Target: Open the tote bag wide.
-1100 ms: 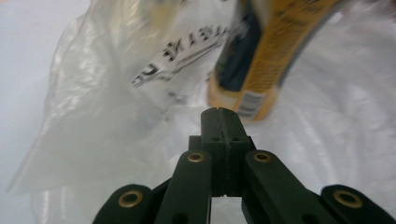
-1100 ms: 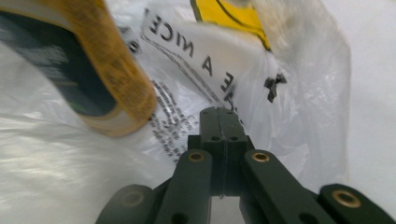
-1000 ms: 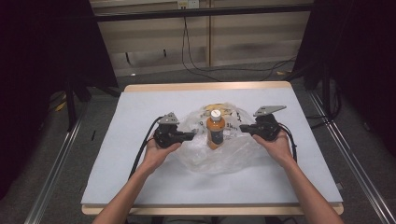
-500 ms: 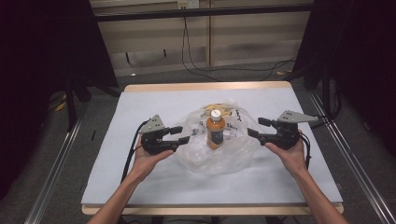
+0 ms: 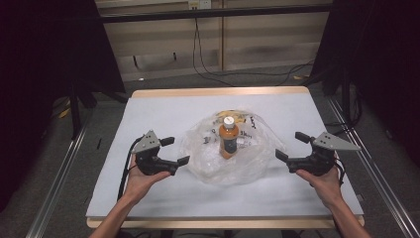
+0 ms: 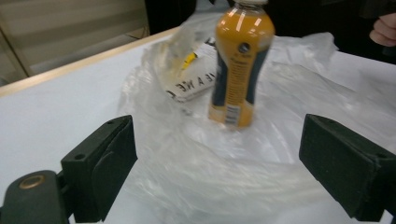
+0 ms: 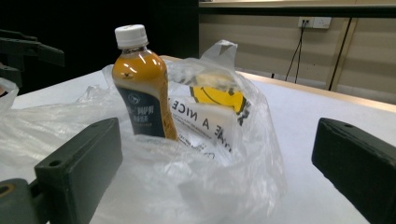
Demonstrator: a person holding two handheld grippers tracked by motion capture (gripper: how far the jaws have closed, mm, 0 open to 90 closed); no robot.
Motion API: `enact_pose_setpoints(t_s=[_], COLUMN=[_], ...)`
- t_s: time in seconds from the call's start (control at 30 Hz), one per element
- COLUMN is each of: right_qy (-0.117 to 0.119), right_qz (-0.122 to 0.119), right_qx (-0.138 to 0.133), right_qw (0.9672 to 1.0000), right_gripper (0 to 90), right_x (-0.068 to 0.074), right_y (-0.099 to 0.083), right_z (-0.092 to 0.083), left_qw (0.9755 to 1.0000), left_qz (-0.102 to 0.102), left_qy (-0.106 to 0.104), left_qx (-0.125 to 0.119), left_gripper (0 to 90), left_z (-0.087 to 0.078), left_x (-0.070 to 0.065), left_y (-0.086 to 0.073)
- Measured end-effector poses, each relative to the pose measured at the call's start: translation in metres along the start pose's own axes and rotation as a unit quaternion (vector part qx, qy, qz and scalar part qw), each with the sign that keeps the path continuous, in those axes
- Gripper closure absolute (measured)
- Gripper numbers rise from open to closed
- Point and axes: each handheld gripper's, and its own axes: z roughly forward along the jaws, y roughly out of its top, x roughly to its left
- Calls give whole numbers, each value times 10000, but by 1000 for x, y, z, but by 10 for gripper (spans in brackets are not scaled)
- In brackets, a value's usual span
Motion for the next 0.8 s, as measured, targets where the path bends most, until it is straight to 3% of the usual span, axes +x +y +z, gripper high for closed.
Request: enact_pose_setpoints(t_s=[0.07,0.2,0.23,0.3,0.37,0.47,0.5,0.53,0.6,0.7,0.73,0.8], right_qy=[38,60,55,16,-43,-89,-92,-118,-138,-192,-215,-218], right_qz=[58,135,138,220,199,243,341,275,295,354,264,279], right_qx=[68,132,152,182,196,63,29,53,47,21,69,99], right_qw=[10000,9998,9998,9996,9996,9996,9994,9995,9995,9992,9994,9993], right_gripper=[34,31,30,30,30,31,30,30,32,32,34,36], right_x=[3,7,7,9,12,16,17,17,19,20,19,18], right_y=[-3,-10,-12,-16,-21,-28,-29,-31,-33,-34,-34,-35], right_z=[-4,-16,-19,-24,-31,-41,-43,-45,-49,-50,-49,-49], left_qw=[10000,9999,9998,9993,9991,9981,9983,9983,9994,9992,9990,9987], left_qz=[-3,-57,-114,-274,-266,-462,-432,-454,-181,-290,-281,-388], left_qy=[-52,134,20,102,213,179,172,138,177,140,311,266], left_qx=[-18,-65,-150,-232,-258,-378,-358,-328,-246,-238,-178,-208], left_gripper=[45,41,37,30,26,25,25,25,25,26,26,28], left_z=[-6,-21,-24,-30,-34,-38,-40,-41,-45,-46,-47,-47], left_x=[-5,-13,-13,-13,-16,-18,-19,-22,-23,-19,-17,-15], left_y=[-3,-10,-11,-15,-21,-32,-35,-36,-39,-45,-45,-47])
